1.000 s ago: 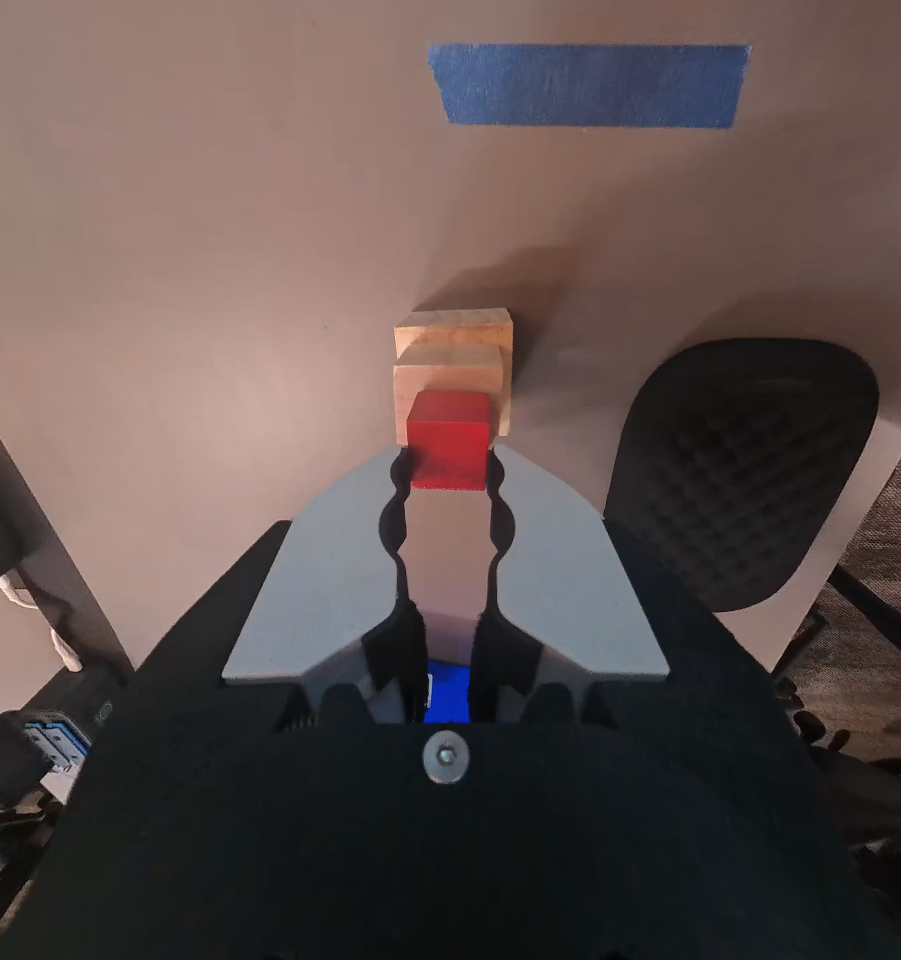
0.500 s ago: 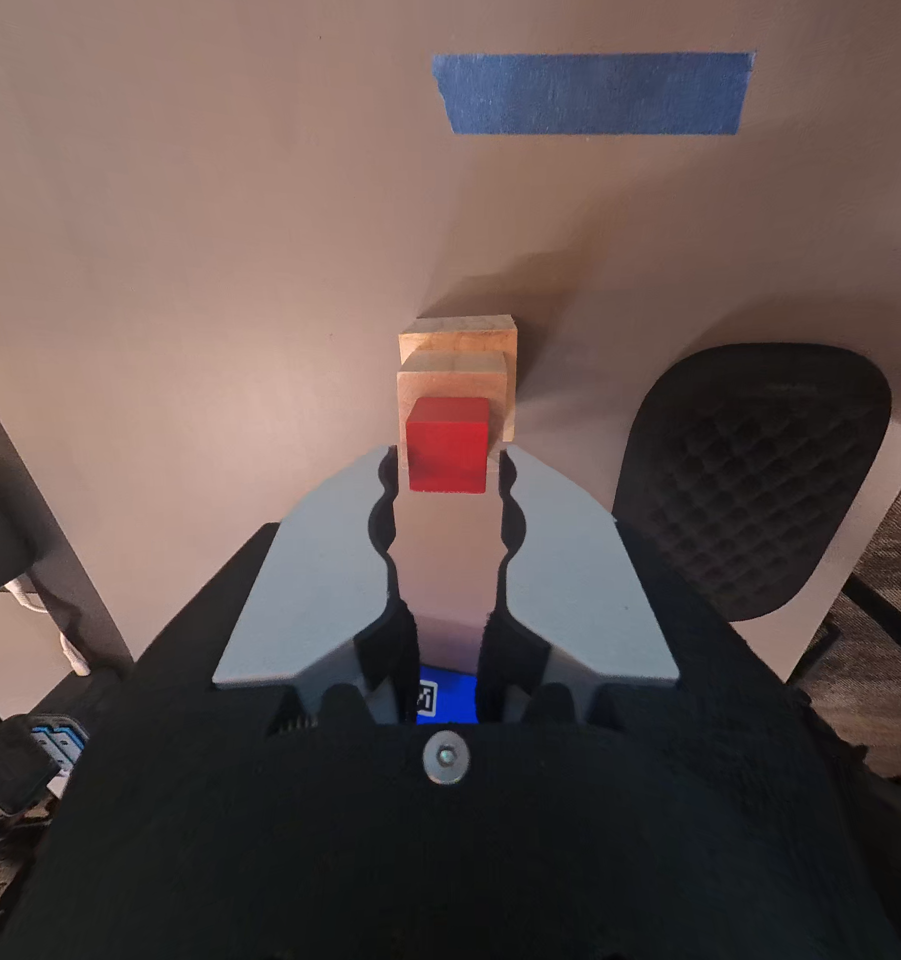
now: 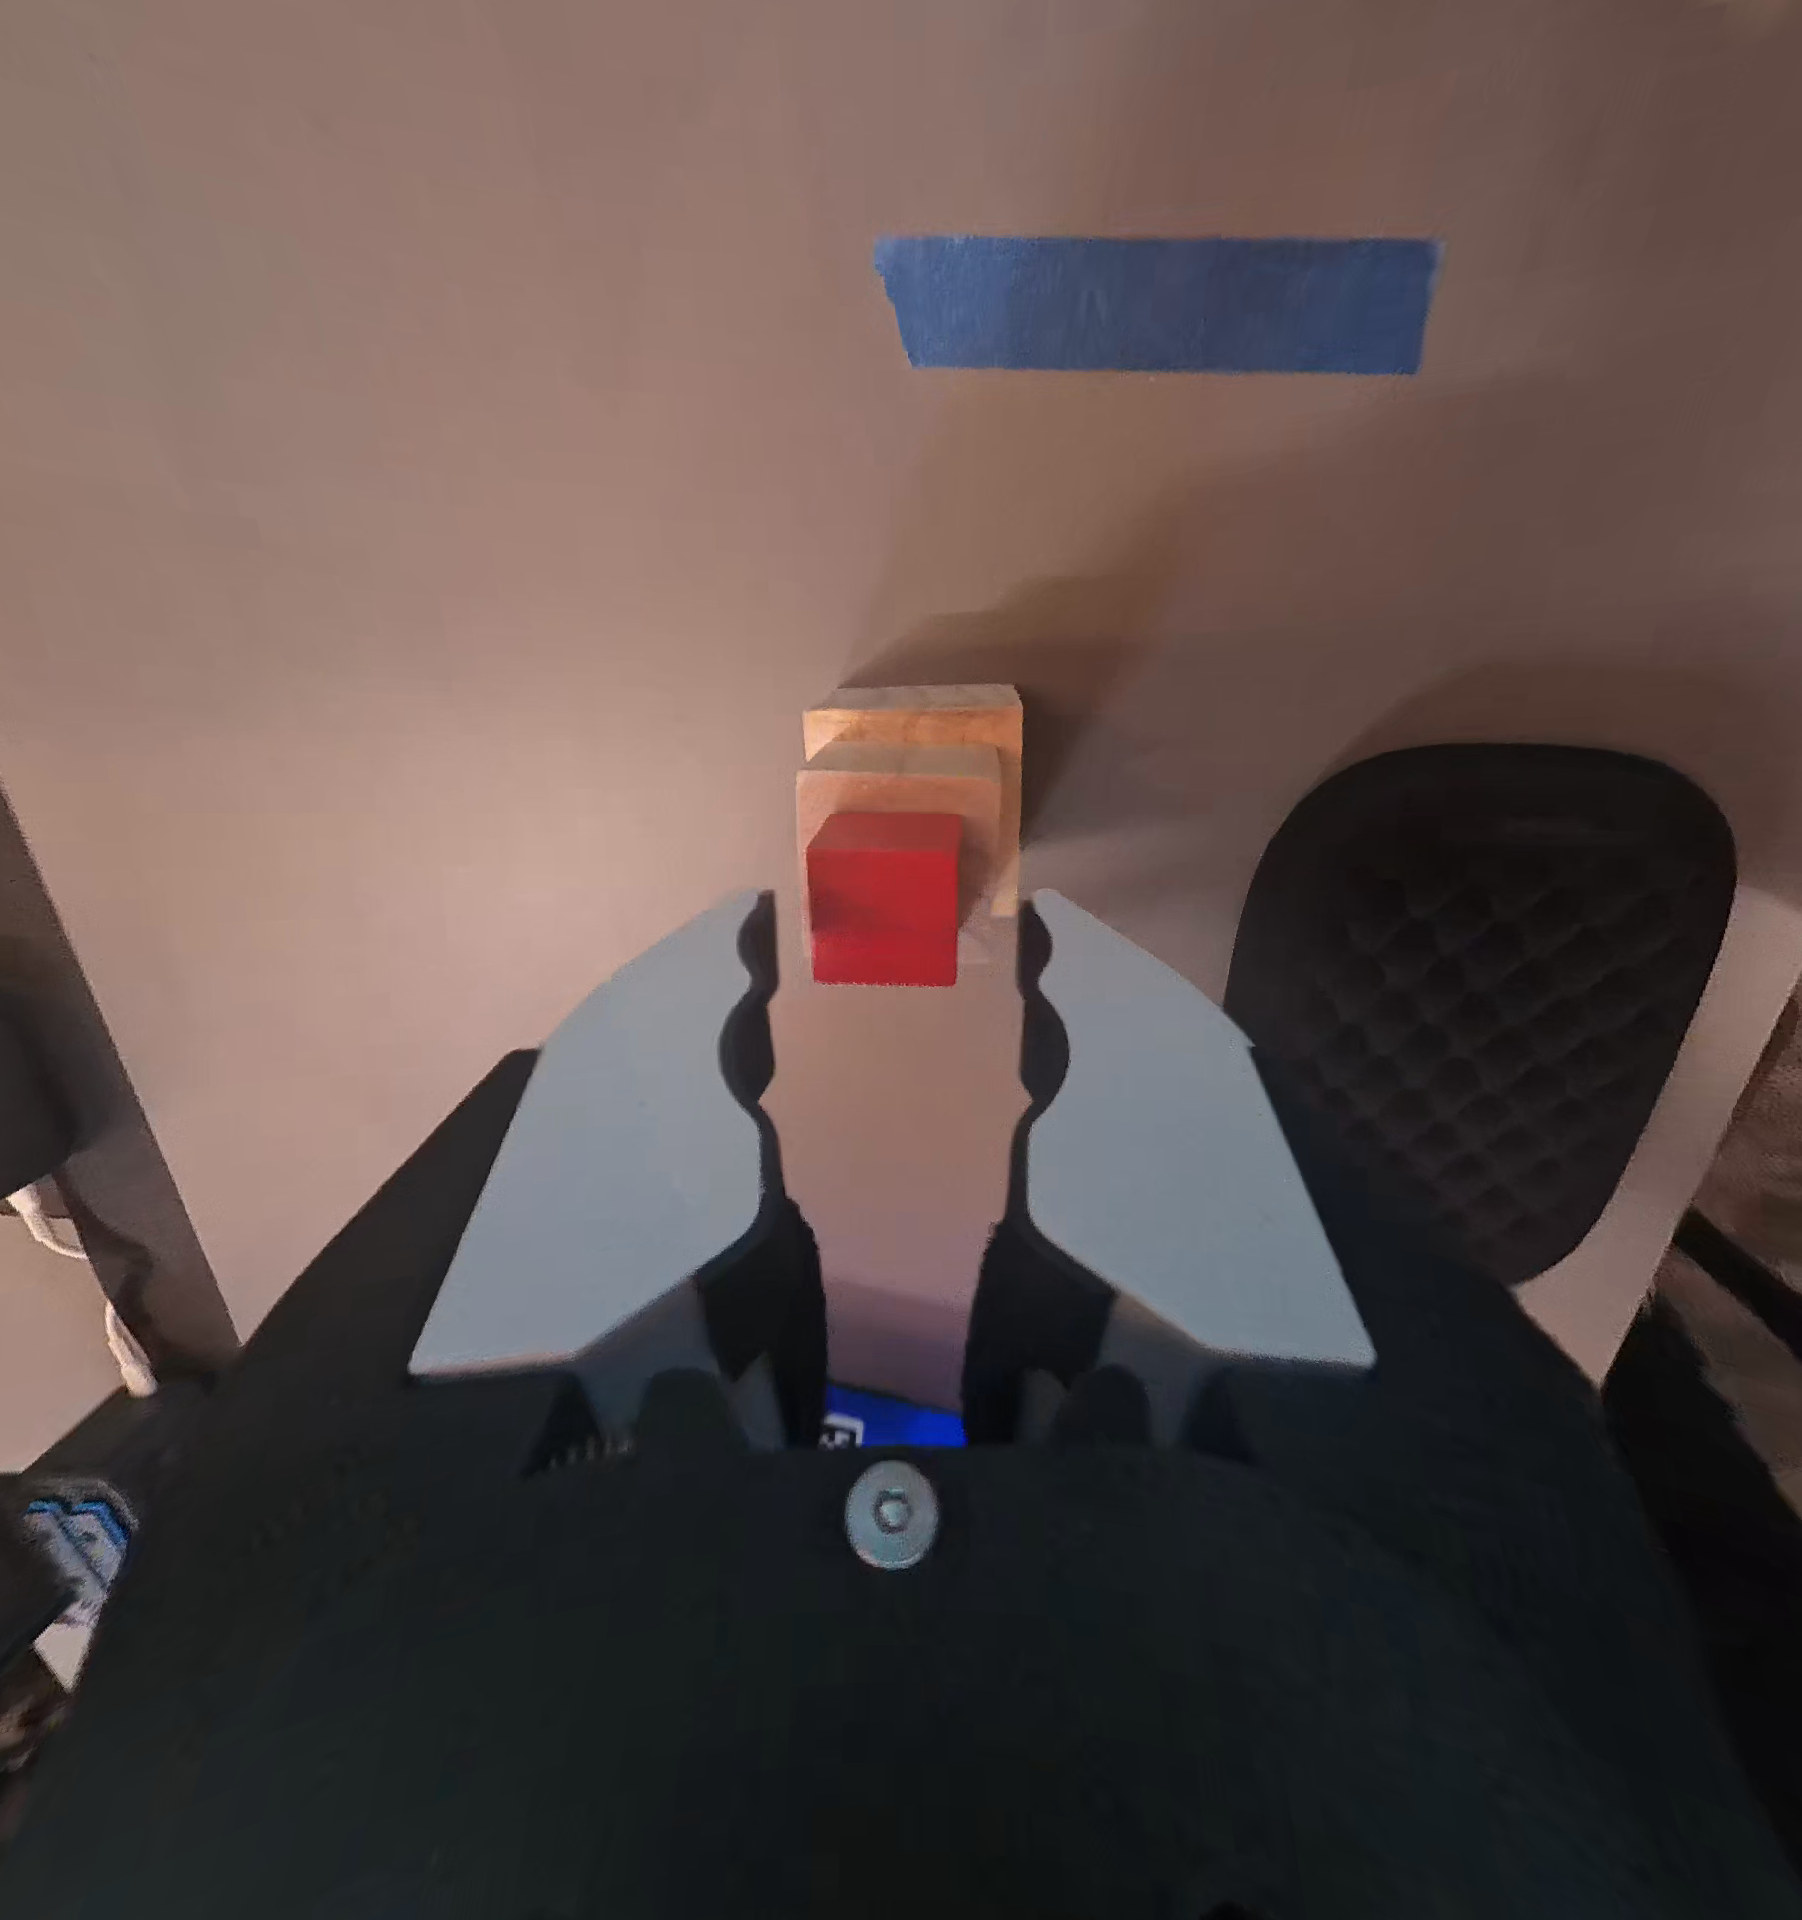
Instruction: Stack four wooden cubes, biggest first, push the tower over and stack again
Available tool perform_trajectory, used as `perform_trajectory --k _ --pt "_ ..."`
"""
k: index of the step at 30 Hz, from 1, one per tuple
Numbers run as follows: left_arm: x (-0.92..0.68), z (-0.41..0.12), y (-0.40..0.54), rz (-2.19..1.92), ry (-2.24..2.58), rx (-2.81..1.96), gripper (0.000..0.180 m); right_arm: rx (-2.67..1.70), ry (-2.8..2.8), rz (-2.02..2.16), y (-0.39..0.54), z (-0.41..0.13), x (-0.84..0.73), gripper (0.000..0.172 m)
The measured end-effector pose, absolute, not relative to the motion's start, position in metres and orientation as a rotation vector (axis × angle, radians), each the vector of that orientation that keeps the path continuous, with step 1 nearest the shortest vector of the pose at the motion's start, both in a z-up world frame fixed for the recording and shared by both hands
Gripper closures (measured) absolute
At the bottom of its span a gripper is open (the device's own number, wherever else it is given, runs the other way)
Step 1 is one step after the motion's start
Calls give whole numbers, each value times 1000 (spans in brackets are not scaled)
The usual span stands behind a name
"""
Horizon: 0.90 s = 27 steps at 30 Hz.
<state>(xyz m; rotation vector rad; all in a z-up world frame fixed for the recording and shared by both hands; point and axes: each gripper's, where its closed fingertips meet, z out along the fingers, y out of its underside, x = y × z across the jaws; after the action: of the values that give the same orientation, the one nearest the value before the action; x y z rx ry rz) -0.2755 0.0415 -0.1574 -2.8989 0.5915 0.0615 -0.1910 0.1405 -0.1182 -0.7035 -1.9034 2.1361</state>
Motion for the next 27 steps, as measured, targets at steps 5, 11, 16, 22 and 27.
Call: perform_trajectory --k 5,11,16,22,27 --pt "-260 -88 93 80 338 -2219 114 -705 -1896 2124 142 -118 -192 99" --pt "-243 9 60 138 -2 -1097 71 -749 -1914 2034 149 -126 -200 97" --pt "-255 -42 48 316 -72 -1098 68 -854 -2067 1721 179 -138 -237 97" --pt "-257 -56 53 316 -66 -1145 68 -700 -2246 1257 239 -158 -350 104" --pt "-260 -61 53 296 -83 -1158 68 -726 -2353 1105 279 -208 -451 115"
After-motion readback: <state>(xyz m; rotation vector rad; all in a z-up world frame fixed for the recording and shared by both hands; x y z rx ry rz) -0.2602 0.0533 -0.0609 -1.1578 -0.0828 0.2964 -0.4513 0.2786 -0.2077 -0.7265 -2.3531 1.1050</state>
